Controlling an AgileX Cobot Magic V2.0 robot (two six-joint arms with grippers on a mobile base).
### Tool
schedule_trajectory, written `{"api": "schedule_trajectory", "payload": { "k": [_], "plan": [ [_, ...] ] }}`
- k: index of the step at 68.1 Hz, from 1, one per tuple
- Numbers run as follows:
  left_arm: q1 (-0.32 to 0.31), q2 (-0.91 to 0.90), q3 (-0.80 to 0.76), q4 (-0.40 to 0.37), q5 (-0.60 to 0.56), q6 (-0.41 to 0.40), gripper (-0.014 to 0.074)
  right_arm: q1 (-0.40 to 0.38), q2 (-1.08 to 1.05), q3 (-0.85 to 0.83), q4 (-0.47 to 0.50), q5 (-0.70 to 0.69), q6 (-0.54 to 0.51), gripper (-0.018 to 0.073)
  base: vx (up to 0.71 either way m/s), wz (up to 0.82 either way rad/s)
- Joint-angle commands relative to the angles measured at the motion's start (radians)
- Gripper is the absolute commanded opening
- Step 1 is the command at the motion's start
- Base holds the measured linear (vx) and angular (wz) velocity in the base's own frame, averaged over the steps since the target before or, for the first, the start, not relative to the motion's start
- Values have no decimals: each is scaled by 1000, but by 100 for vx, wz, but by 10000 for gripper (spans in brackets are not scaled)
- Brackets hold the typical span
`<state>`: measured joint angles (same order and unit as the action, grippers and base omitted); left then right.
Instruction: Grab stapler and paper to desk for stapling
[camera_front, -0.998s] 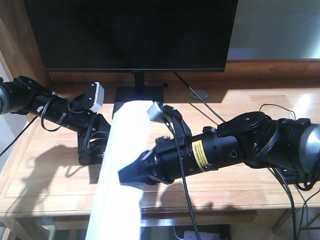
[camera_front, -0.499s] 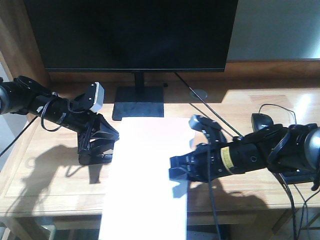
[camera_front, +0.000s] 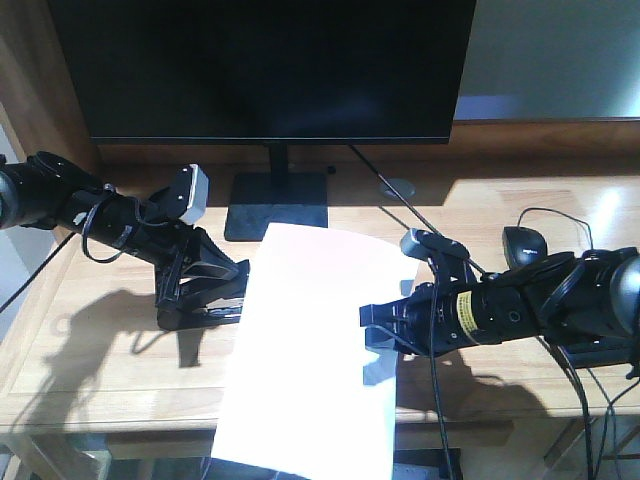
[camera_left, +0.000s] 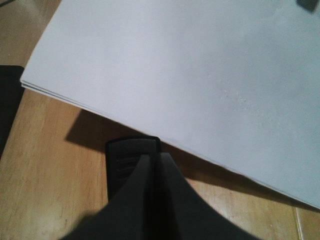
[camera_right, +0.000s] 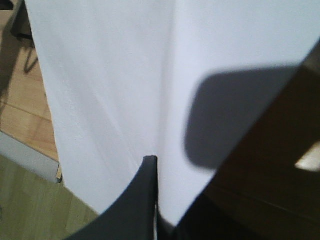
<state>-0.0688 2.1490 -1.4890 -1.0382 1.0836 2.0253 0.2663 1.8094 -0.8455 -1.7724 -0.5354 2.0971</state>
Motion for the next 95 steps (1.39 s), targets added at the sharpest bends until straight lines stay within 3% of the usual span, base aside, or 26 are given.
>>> {"api": "schedule_trajectory", "payload": {
  "k": [1,16,33,44,57,64,95],
  "plan": [
    [0,-63,-26,-57,28,-9,-7,-7,-24,-19,-12,22,-10,-5,0,0],
    [0,-63,-26,-57,28,-9,-7,-7,-16,-19,-12,77,-12,-5,0,0],
    [0,-63,-26,-57,28,-9,-7,-6,-16,-21,-6,55,-84,-5,0,0],
    [0,-63,-26,-57,28,-9,-7,-6,-16,-23,21,-39,-149,-5,0,0],
    [0,-63,-26,-57,28,-9,-7,-6,-16,-40,150,-211,-263,-5,0,0],
    [0,-63,-26,-57,28,-9,-7,-6,-16,-58,192,-262,-270,-5,0,0],
    [0,-63,-26,-57,28,-9,-7,-6,19,-70,206,-100,-269,-5,0,0]
  ]
}}
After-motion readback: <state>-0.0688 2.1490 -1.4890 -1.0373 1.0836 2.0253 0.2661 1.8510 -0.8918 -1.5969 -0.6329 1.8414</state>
